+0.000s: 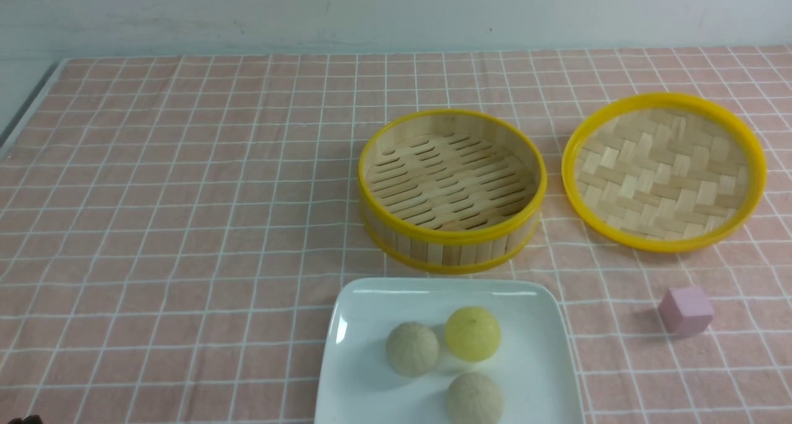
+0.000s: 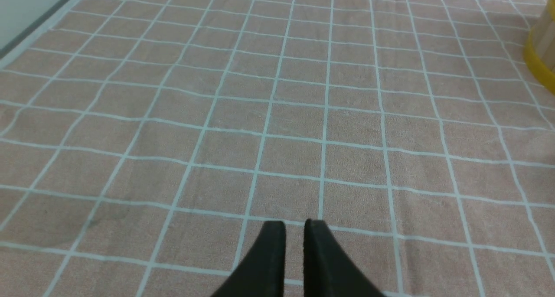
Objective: Put the steamed buns into the plate on the pink tablecloth.
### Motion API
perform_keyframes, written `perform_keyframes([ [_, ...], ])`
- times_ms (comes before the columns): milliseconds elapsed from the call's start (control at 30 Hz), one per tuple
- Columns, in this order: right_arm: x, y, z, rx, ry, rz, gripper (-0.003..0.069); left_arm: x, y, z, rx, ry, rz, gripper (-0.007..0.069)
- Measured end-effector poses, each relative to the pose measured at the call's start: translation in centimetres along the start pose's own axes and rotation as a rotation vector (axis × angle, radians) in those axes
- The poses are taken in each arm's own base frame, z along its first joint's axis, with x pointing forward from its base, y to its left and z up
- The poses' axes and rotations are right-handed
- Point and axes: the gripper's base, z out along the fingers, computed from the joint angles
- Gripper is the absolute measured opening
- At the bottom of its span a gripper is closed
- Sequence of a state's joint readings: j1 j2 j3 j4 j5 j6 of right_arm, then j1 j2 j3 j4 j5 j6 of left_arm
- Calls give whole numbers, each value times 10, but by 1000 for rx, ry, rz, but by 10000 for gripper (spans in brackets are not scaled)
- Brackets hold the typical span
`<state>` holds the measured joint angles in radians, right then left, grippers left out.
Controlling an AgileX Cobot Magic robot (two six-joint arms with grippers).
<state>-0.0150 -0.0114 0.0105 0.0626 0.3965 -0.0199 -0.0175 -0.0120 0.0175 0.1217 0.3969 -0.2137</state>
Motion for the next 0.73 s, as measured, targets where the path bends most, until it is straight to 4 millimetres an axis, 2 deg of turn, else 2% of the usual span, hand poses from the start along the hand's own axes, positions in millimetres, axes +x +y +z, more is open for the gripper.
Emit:
perform_keyframes([
  [733, 0, 0, 0, 0, 0, -1, 113, 0, 0, 0, -1, 0, 4, 122],
])
